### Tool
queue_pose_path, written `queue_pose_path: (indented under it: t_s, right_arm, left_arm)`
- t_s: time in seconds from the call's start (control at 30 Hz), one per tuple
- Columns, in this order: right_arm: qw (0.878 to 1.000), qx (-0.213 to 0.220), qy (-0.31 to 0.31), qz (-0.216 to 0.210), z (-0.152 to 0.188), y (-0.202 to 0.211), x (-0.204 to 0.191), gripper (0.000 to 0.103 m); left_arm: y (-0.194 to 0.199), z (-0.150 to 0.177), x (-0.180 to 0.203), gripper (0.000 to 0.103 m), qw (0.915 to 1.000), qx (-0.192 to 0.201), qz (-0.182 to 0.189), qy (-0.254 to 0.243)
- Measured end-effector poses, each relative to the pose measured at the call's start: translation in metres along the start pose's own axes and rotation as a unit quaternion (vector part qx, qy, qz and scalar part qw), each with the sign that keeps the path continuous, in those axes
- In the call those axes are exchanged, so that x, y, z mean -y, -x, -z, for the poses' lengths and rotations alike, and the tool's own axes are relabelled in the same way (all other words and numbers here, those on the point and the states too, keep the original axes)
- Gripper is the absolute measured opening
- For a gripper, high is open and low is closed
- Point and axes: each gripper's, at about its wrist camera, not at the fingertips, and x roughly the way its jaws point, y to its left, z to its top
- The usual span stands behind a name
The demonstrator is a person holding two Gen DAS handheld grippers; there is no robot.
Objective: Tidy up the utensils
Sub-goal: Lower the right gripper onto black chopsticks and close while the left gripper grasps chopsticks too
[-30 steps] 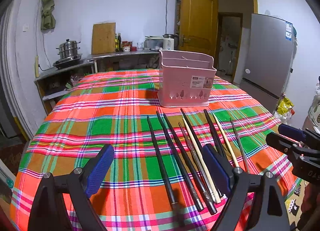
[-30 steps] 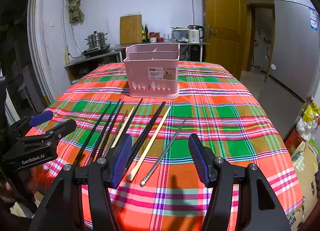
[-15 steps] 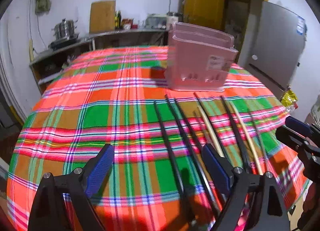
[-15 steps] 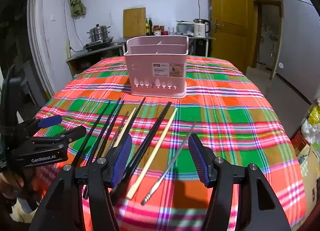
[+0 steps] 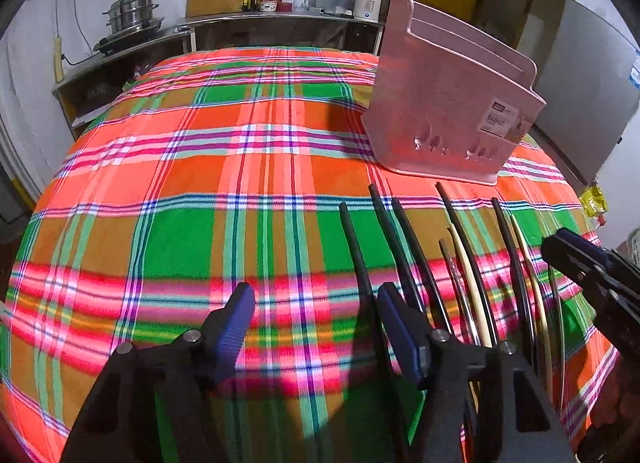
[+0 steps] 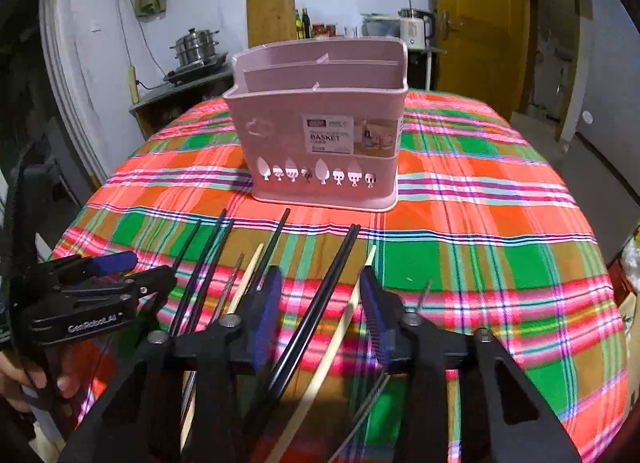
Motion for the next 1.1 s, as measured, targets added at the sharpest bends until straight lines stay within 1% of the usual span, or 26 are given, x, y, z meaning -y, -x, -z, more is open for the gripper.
queue_pose_path:
  t_s: [0.03, 0.13, 0.4, 0.5, 0.63, 0.87, 1.1]
  right_arm:
    - [1.000, -0.005, -0.003, -0.003, -0.001, -0.004, 0.002, 0.028]
    - [1.000, -0.018, -0.015, -0.011, -0.005, -0.015, 0.005, 0.023]
    - [0.998, -0.037, -0.034, -0.030, -0.010, -0.032, 0.006, 0.023]
    - [0.998, -0.049, -0.041, -0.029, -0.010, -0.039, 0.007, 0.023]
    - [0.997, -0.052, -0.043, -0.026, -0.010, -0.042, 0.008, 0.023]
    - [0.996, -0.067, -0.056, -0.010, -0.018, -0.050, 0.011, 0.023]
    - [0.996, -0.074, -0.055, -0.012, -0.021, -0.050, 0.007, 0.023]
  left_arm:
    - [-0.001, -0.002, 0.000, 0.063, 1.0000, -0.002, 0.000, -0.001]
    - [-0.002, -0.004, 0.002, 0.063, 1.0000, 0.000, -0.005, -0.007]
    - [-0.003, -0.002, 0.004, 0.063, 0.9998, 0.008, -0.012, -0.013]
    - [-0.003, -0.001, 0.004, 0.063, 0.9998, 0.009, -0.014, -0.012]
    - [-0.004, -0.002, 0.005, 0.063, 0.9997, 0.010, -0.016, -0.014]
    - [-0.008, -0.006, 0.011, 0.063, 0.9991, 0.003, -0.032, -0.028]
    - [-0.008, -0.005, 0.010, 0.063, 0.9993, 0.003, -0.027, -0.026]
